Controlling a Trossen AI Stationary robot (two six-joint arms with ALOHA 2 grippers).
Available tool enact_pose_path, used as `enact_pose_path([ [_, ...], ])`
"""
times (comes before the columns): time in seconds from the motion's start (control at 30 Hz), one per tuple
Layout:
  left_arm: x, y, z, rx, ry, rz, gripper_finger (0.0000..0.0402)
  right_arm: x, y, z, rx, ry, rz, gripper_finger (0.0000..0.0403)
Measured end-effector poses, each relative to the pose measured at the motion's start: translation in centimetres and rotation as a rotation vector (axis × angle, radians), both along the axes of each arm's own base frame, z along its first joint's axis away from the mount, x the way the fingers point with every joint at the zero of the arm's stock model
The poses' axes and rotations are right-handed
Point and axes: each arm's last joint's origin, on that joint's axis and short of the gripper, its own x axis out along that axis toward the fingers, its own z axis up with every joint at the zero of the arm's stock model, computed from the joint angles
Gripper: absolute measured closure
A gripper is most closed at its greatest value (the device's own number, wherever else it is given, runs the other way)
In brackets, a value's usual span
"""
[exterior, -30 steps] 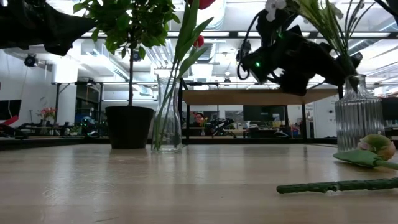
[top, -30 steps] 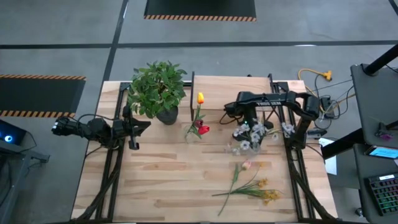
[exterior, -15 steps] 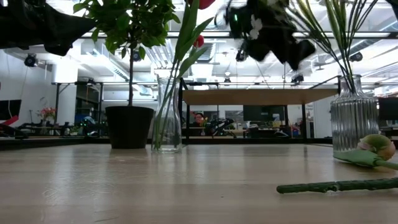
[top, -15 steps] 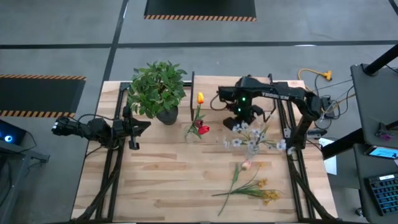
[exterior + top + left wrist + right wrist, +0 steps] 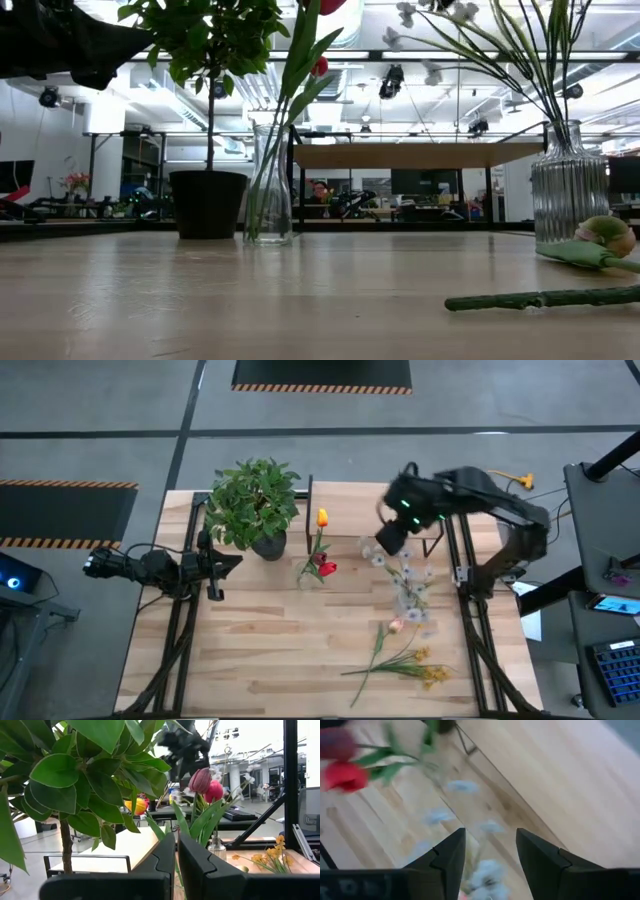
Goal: Pick and place flowers into a vace then onto a shelf
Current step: Put the pink flower into the right transparent vase
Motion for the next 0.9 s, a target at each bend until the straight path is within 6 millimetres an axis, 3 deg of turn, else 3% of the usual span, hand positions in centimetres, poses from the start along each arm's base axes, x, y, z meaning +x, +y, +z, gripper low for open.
enact_pose_path([
  [0.2,0.0,0.0,0.0,0.000,0.000,0.000,0.0397,-2.9,6.0,1.7,-0.169,-0.117,0.061,0.0237],
  [0.43,0.0,0.0,0.0,0.000,0.000,0.000,0.0397,-3.4,11.4,1.3,-0.250,-0.219,0.241,0.0239],
  [0.7,0.0,0.0,0.0,0.000,-0.001,0.000,0.0397,-4.2,15.1,1.8,-0.402,-0.384,0.390,0.0239],
  [0.9,0.0,0.0,0.0,0.000,-0.001,0.000,0.0397,-3.3,17.8,0.9,-0.480,-0.478,0.532,0.0239],
])
